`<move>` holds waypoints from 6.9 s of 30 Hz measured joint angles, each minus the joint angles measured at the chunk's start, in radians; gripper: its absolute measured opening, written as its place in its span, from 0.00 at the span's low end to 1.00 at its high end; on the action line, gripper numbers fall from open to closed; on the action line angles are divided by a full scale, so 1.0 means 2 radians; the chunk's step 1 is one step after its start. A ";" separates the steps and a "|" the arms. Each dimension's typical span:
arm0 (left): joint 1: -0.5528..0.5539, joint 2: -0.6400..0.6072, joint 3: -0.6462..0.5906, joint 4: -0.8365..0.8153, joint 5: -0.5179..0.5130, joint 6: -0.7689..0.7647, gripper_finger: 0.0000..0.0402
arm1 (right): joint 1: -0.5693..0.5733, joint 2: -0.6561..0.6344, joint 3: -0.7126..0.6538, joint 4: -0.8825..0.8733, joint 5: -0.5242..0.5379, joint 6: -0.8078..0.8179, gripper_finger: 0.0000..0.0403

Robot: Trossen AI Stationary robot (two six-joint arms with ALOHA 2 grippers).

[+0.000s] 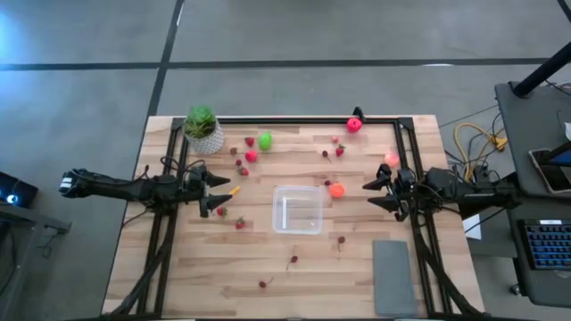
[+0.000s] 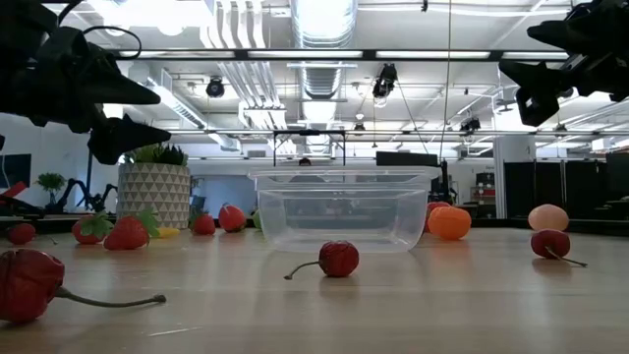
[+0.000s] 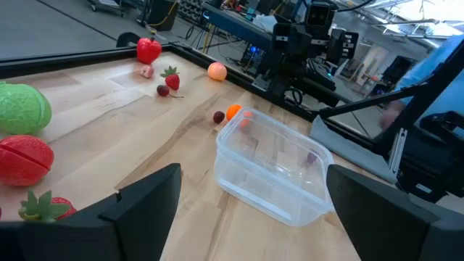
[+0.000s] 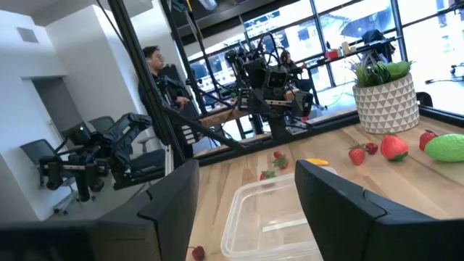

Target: Pick and placing Produce into tupperware

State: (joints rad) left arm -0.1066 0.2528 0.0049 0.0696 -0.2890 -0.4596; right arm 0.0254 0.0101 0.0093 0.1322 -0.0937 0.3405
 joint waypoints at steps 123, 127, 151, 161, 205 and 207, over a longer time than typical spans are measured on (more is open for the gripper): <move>0.001 0.050 0.003 0.261 -0.120 -0.212 0.82 | 0.190 0.718 0.429 -0.427 -0.014 0.371 0.55; 0.001 0.049 0.003 0.261 -0.120 -0.212 0.82 | 0.215 0.773 0.473 -0.426 0.046 0.323 0.55; 0.001 0.050 0.003 0.259 -0.104 -0.212 0.82 | 0.191 0.780 0.462 -0.413 0.041 0.559 0.55; 0.001 0.051 0.003 0.257 -0.104 -0.212 0.82 | 0.176 0.823 0.464 -0.392 -0.031 0.694 0.55; 0.001 0.056 0.002 0.257 -0.103 -0.211 0.82 | 0.169 0.839 0.462 -0.372 0.031 0.756 0.28; 0.001 0.056 0.002 0.257 -0.103 -0.211 0.82 | 0.169 0.839 0.461 -0.372 0.031 0.756 0.27</move>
State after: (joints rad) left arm -0.1051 0.3656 0.0097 0.5827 -0.4946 -0.8822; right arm 0.3637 1.6875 0.9322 -0.6113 -0.0326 1.8515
